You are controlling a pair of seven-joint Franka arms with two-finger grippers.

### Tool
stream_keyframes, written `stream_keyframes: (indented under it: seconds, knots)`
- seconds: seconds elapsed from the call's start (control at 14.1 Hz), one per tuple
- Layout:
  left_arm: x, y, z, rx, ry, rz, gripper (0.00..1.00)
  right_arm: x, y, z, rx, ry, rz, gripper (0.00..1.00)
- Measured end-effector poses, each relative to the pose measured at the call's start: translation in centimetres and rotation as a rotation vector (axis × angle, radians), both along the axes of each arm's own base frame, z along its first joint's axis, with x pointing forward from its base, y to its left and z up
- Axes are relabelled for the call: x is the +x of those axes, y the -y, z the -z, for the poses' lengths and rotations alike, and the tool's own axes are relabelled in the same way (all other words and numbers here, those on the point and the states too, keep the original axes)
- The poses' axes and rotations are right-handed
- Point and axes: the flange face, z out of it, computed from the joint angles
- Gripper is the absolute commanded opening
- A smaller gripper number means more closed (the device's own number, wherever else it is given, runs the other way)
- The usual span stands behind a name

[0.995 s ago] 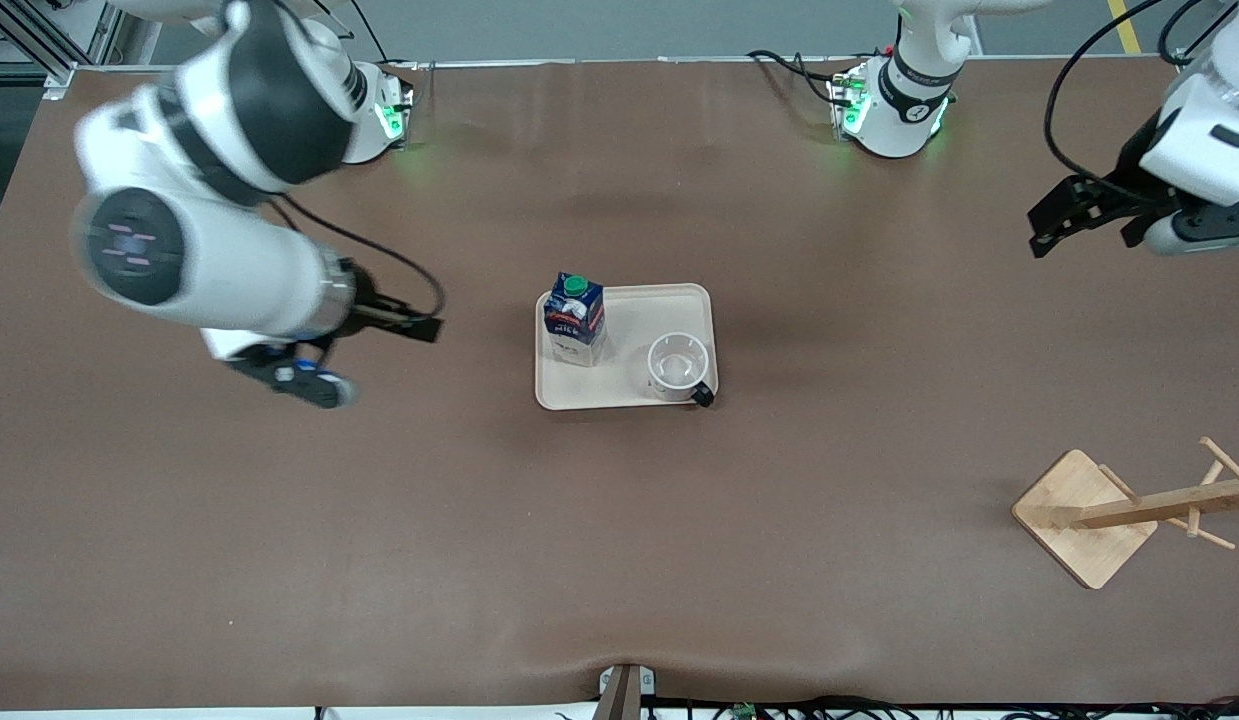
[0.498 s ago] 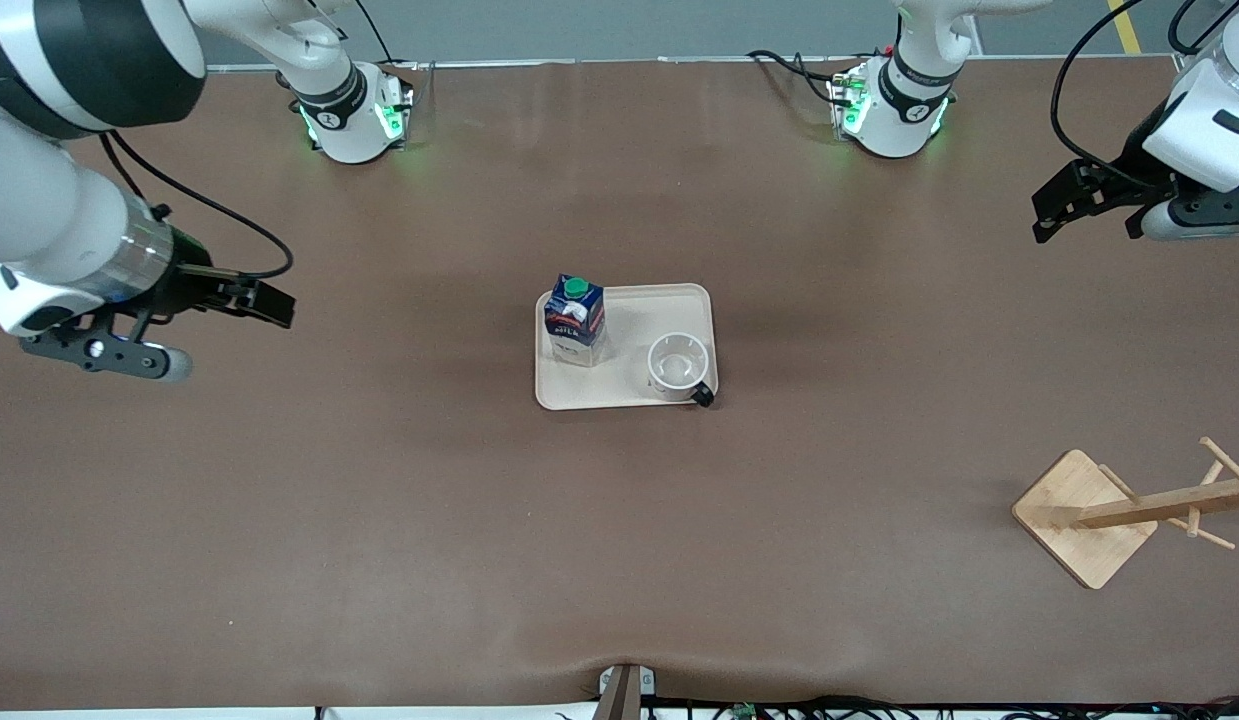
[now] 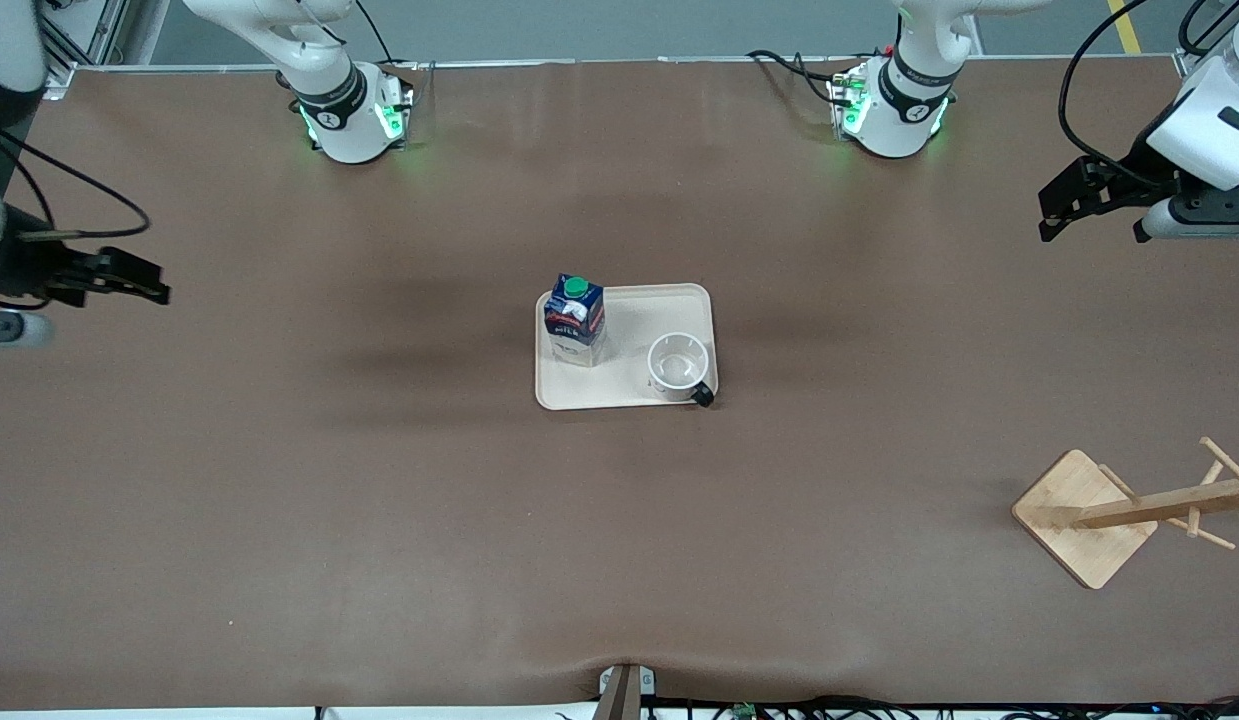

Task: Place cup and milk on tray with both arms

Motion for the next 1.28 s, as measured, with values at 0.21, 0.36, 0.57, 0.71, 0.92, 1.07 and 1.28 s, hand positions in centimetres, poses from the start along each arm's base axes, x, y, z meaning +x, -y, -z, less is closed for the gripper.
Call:
stream_keyframes:
  seconds: [0.21, 0.36, 0.57, 0.71, 0.92, 1.07, 1.28]
  knots:
    - [0.0, -0.1, -0.2, 0.000, -0.002, -0.002, 1.00, -0.9, 2.3, -0.6, 0.014, -0.032, -0.018, 1.00]
    - [0.0, -0.2, -0.2, 0.000, -0.007, -0.003, 1.00, -1.2, 1.2, -4.4, 0.009, 0.015, -0.036, 1.00]
    - [0.1, -0.9, -0.2, 0.000, -0.010, -0.018, 1.00, -2.3, 1.1, -8.9, 0.000, 0.086, -0.037, 1.00]
    - [0.2, -1.4, -0.2, 0.000, -0.013, -0.025, 1.00, -2.4, 2.4, -8.9, -0.002, 0.088, -0.014, 1.00]
    - [0.2, -1.4, -0.3, 0.000, -0.010, -0.025, 1.00, -2.2, 3.0, -8.6, -0.002, 0.084, -0.003, 1.00]
    - [0.2, -1.3, -0.5, 0.000, -0.006, -0.024, 1.00, -2.2, 2.7, -8.6, -0.001, 0.084, -0.009, 1.00]
    - [0.2, -1.3, -0.6, 0.000, -0.011, -0.024, 1.00, -2.1, 2.5, -8.6, 0.000, 0.084, -0.013, 1.00]
